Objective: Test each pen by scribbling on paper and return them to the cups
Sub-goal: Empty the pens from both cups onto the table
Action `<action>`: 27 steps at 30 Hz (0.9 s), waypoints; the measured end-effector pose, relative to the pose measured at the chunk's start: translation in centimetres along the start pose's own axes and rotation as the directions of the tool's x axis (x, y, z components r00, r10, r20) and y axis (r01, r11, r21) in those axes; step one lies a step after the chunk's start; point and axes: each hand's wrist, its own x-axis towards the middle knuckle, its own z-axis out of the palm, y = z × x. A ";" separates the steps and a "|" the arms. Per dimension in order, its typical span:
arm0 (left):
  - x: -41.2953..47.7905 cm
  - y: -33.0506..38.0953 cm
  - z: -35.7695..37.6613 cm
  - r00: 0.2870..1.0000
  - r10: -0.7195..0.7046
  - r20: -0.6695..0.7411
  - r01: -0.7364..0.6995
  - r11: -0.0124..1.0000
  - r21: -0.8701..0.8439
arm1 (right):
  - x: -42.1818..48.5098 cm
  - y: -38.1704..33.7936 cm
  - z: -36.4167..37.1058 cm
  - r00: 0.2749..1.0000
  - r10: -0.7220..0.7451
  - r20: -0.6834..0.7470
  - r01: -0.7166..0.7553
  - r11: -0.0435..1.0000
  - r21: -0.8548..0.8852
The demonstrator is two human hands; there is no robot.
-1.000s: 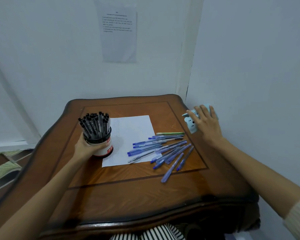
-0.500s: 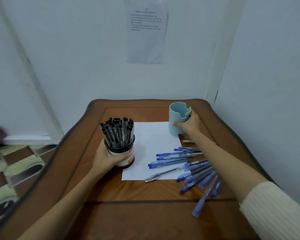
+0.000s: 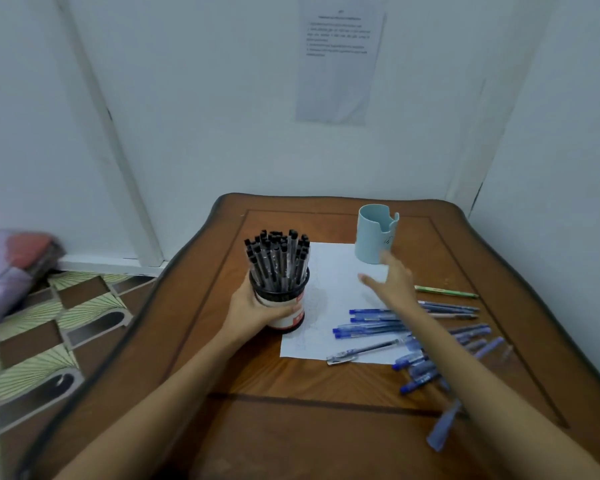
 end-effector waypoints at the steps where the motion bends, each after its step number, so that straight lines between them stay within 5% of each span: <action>1: 0.0 0.4 -0.1 1.000 -0.019 0.002 0.019 1.000 0.006 | -2.4 -0.2 0.0 0.994 -0.079 0.079 0.087 0.991 -0.104; 6: -0.2 2.6 -0.7 0.999 -0.030 -0.039 0.034 0.995 0.098 | -10.8 -0.3 1.0 0.951 -0.124 0.285 0.249 0.850 -0.463; 10: -0.2 4.3 -3.7 0.996 0.092 -0.003 -0.085 0.932 0.352 | -11.4 1.1 1.4 0.950 -0.151 0.273 0.287 0.763 -0.579; 13: -0.8 4.6 -6.8 0.988 0.132 0.083 -0.156 0.786 0.599 | -11.3 1.2 1.3 0.948 -0.163 0.273 0.298 0.753 -0.587; 16: -1.8 4.8 -8.7 0.978 0.104 0.183 -0.210 0.517 0.829 | -11.5 1.0 1.4 0.948 -0.163 0.274 0.300 0.744 -0.597; 20: -2.6 4.4 -9.9 0.931 0.225 0.287 -0.330 0.185 0.926 | -11.7 0.8 1.3 0.950 -0.157 0.271 0.294 0.745 -0.599; 27: -2.2 3.9 -11.6 0.858 0.330 0.393 -0.443 0.089 0.892 | -11.5 0.9 1.5 0.950 -0.150 0.275 0.293 0.739 -0.607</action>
